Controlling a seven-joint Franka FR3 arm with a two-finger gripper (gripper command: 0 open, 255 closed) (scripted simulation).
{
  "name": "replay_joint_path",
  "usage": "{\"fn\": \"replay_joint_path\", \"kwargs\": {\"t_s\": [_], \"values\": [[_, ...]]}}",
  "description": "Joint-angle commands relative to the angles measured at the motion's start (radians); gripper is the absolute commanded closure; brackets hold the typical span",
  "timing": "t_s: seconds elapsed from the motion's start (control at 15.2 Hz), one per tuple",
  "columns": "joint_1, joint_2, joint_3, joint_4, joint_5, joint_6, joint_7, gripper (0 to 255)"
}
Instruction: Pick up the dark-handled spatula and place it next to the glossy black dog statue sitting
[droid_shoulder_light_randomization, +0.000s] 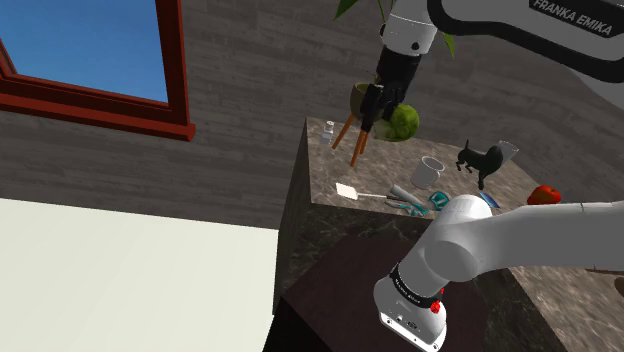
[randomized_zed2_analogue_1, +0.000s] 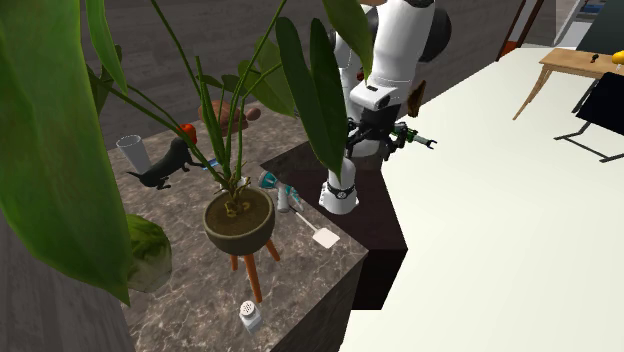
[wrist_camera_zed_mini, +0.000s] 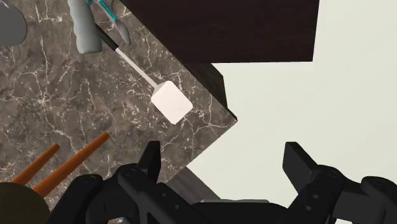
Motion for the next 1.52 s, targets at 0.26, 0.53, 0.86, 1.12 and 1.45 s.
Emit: {"fn": "replay_joint_path", "kwargs": {"t_s": [0.26, 0.53, 0.86, 1.12, 1.45], "values": [[0.031, -0.091, -0.077, -0.160, -0.051, 0.069, -0.156, 0], [0.049, -0.166, -0.166, -0.300, -0.120, 0.137, -0.313, 0], [0.052, -0.226, -0.296, -0.447, -0.231, 0.231, -0.514, 0], [0.039, -0.232, -0.420, -0.537, -0.340, 0.322, -0.678, 0], [0.019, -0.167, -0.597, -0.607, -0.492, 0.469, -0.883, 0]]}}
